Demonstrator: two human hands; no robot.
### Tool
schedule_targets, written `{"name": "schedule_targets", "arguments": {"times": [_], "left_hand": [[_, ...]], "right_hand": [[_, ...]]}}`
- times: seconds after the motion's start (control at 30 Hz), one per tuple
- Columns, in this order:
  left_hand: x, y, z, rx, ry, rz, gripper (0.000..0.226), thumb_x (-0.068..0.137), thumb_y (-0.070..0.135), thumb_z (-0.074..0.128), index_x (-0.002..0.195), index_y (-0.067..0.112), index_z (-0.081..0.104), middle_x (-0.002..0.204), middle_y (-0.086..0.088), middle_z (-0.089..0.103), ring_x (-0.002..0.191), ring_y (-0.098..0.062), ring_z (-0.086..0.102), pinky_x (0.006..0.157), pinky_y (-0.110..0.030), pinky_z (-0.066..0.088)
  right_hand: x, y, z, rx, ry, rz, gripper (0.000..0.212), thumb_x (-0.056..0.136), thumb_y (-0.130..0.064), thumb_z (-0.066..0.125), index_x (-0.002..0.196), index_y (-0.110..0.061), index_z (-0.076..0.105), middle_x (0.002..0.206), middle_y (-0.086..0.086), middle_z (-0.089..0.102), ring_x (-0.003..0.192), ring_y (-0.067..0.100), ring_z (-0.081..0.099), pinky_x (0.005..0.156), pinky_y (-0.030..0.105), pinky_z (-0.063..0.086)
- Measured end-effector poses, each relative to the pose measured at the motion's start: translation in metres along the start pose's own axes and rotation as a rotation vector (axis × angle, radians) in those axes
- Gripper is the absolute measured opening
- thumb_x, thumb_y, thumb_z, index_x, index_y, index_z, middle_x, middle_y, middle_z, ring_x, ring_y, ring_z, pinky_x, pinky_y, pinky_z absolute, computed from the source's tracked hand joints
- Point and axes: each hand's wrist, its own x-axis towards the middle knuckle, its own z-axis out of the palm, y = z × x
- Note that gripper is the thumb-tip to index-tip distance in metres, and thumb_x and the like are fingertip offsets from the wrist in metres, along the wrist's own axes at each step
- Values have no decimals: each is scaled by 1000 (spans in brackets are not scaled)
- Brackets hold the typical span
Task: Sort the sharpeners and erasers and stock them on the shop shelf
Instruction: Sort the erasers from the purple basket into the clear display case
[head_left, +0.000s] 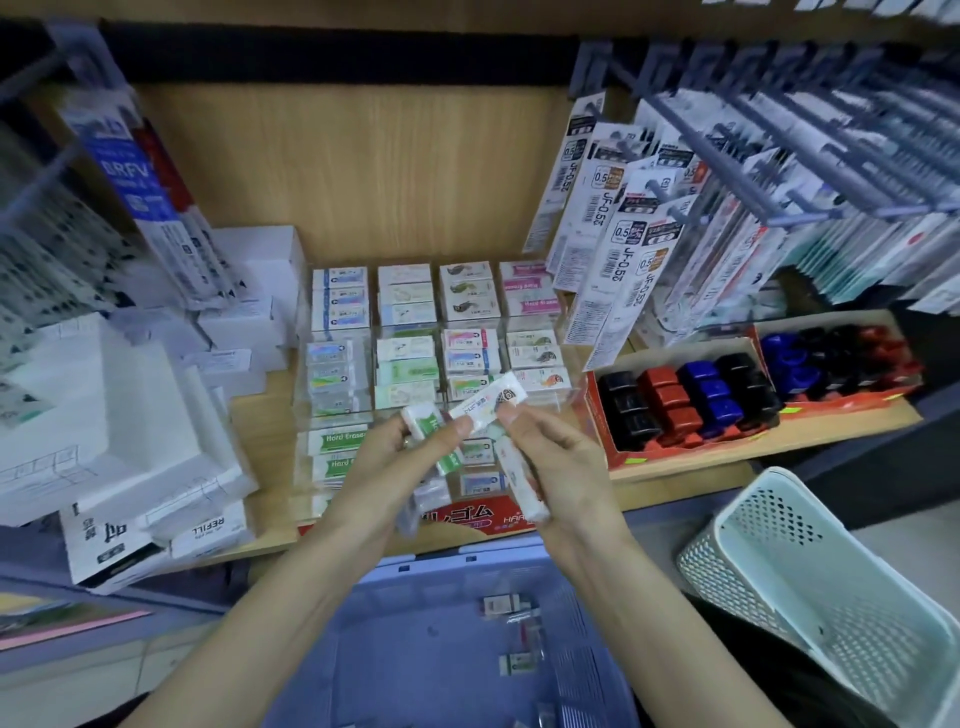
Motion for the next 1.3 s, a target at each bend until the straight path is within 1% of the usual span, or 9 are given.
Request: {"name": "schedule_targets", "arguments": {"times": [0.1, 0.17, 0.4, 0.57, 0.8, 0.9, 1.03, 1.17, 1.3], "left_hand": [[8, 2, -2, -7, 34, -57, 18, 78, 27, 72, 90, 14, 70, 85, -4, 72, 81, -17, 64, 72, -28, 53], [19, 9, -3, 29, 51, -67, 20, 76, 31, 73, 89, 16, 70, 96, -9, 71, 91, -23, 60, 83, -38, 48], [105, 48, 29, 206, 31, 5, 19, 83, 23, 70, 91, 7, 64, 101, -4, 67, 82, -8, 60, 55, -16, 40], [160, 45, 54, 421, 47, 47, 55, 78, 29, 76, 121, 2, 55, 125, 0, 53, 109, -18, 54, 89, -28, 46], [146, 47, 66, 946, 140, 222, 36, 77, 51, 70, 82, 15, 67, 76, -1, 65, 74, -19, 62, 65, -31, 48], [126, 39, 61, 720, 143, 237, 29, 84, 44, 66, 72, 19, 62, 64, 3, 60, 63, -16, 58, 58, -27, 44], [84, 46, 40, 216, 84, 159, 29, 90, 42, 56, 93, 16, 70, 81, 11, 63, 74, -12, 54, 70, -25, 41], [41, 53, 15, 416, -74, 212, 34, 89, 49, 46, 91, 24, 69, 92, 30, 54, 104, -22, 60, 94, -30, 40], [16, 45, -6, 192, -162, 57, 47, 85, 55, 45, 92, 19, 73, 102, 7, 70, 105, -8, 62, 94, -28, 47]], "right_hand": [[3, -1, 2, -44, 17, 7, 38, 62, -25, 76, 96, -9, 73, 97, 12, 73, 88, 25, 67, 90, 43, 52], [4, -4, -2, -79, 39, 24, 26, 74, -19, 75, 98, -11, 73, 98, 16, 72, 82, 25, 65, 83, 42, 56], [1, -25, -30, -46, 133, -32, 10, 84, -13, 65, 92, -10, 72, 67, 4, 67, 57, 13, 57, 54, 23, 50], [-3, -32, -30, -35, 95, -72, 8, 81, -17, 68, 83, -13, 75, 90, 16, 71, 78, 28, 61, 82, 46, 50], [-10, -37, -30, -45, 59, -122, 18, 65, -28, 70, 76, -15, 74, 80, 7, 72, 70, 18, 64, 74, 37, 52], [-10, -38, -32, -25, 71, -110, 8, 78, -18, 67, 80, -11, 71, 70, 4, 69, 57, 13, 61, 62, 31, 48], [-8, -38, -28, -20, 93, -123, 12, 85, -17, 63, 76, -14, 70, 74, 7, 69, 62, 16, 62, 65, 33, 51], [-5, -30, -17, -25, 64, -100, 22, 89, -23, 60, 73, -12, 70, 86, 14, 64, 72, 23, 59, 68, 35, 52], [-9, -24, 1, 60, -32, 30, 21, 92, -23, 55, 85, -5, 63, 69, 9, 66, 57, 16, 62, 50, 27, 54]]}}
